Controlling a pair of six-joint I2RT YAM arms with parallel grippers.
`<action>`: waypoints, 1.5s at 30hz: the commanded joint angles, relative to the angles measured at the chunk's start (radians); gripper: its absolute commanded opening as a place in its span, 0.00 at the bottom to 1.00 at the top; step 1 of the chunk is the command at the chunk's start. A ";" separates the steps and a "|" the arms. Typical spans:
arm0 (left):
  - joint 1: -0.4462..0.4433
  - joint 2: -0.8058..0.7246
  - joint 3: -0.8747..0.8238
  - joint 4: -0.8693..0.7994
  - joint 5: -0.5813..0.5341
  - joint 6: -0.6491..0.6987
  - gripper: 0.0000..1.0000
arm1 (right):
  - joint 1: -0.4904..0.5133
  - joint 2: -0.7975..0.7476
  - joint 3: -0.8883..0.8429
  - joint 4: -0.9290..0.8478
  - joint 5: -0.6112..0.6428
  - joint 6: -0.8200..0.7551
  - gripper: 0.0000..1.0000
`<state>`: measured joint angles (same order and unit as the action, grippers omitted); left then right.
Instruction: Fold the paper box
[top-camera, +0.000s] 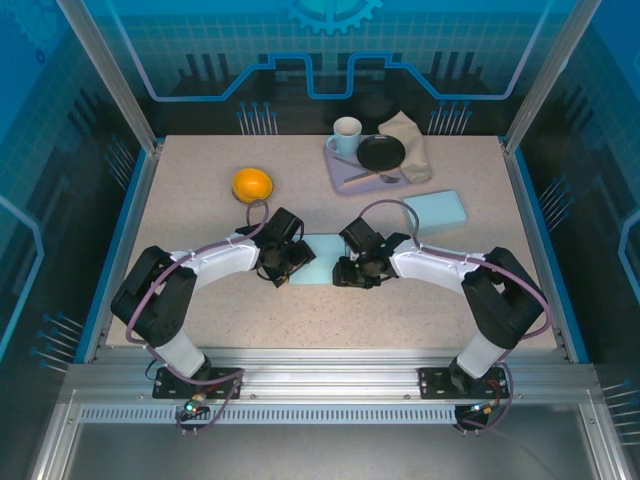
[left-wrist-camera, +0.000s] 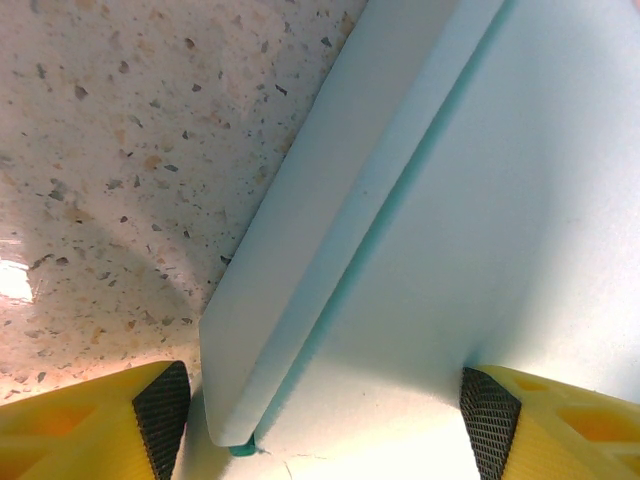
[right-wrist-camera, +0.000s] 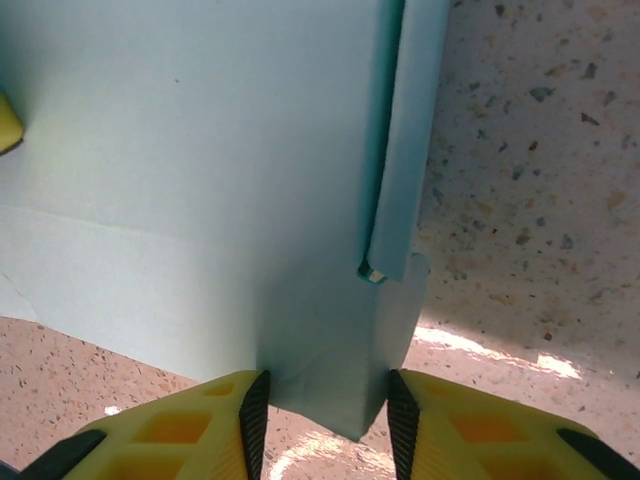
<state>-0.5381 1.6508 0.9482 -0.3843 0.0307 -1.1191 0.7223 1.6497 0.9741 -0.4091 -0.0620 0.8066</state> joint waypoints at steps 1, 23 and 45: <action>0.007 0.040 -0.019 -0.053 -0.032 0.015 0.75 | 0.015 -0.014 -0.006 0.039 -0.001 0.000 0.35; 0.009 0.053 -0.010 -0.055 -0.032 0.018 0.75 | 0.022 -0.028 -0.049 0.064 0.084 -0.056 0.27; 0.009 0.070 0.002 -0.067 -0.049 0.032 0.75 | 0.020 -0.018 0.004 -0.009 0.049 -0.039 0.27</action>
<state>-0.5354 1.6684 0.9627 -0.3786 0.0307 -1.1034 0.7280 1.6306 0.9524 -0.3840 -0.0010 0.7666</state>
